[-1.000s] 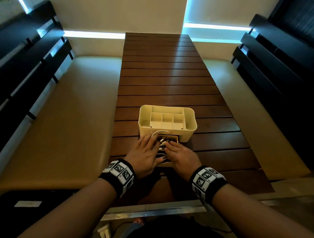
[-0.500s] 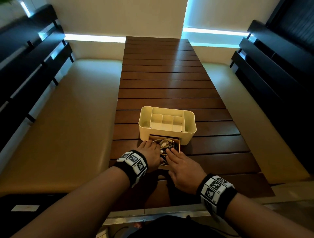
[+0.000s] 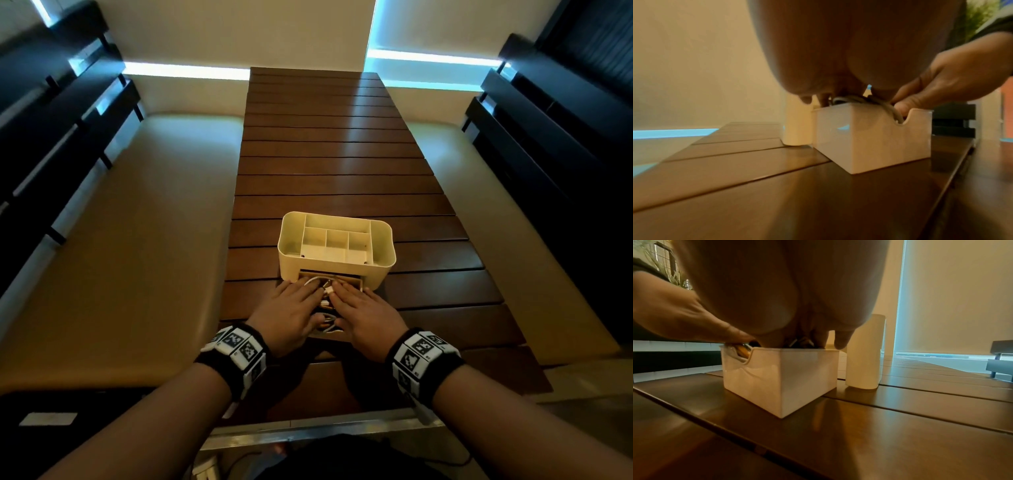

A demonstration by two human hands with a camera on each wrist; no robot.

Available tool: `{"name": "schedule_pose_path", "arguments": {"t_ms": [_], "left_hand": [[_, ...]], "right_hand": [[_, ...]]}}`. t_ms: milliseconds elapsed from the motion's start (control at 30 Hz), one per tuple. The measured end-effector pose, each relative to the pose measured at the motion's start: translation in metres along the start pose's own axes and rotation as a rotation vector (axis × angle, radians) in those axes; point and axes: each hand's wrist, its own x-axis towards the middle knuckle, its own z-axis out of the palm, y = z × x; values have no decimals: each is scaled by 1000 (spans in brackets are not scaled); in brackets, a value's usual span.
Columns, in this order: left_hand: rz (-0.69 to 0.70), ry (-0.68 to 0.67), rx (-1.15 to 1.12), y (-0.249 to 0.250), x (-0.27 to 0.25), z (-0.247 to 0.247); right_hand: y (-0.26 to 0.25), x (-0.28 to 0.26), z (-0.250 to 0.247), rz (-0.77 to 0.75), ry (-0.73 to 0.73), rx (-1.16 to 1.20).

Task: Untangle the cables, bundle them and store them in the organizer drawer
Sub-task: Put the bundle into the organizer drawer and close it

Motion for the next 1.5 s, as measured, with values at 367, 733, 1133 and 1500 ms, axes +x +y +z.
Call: {"name": "schedule_pose_path", "arguments": {"t_ms": [367,733,1133,1500], "left_hand": [[-1,90,178,32,-25,26],[-57,-96,256,38,-9,17],[10,6,249,36,-6,20],[1,150,153,34,-8,24]], "right_hand": [[-3,2,-1,30,-10,-33],[18,0,-47,-57,585,107],[-10,29,-42,-143,342,-19],[-18,23,-20,-63,275,-40]]}}
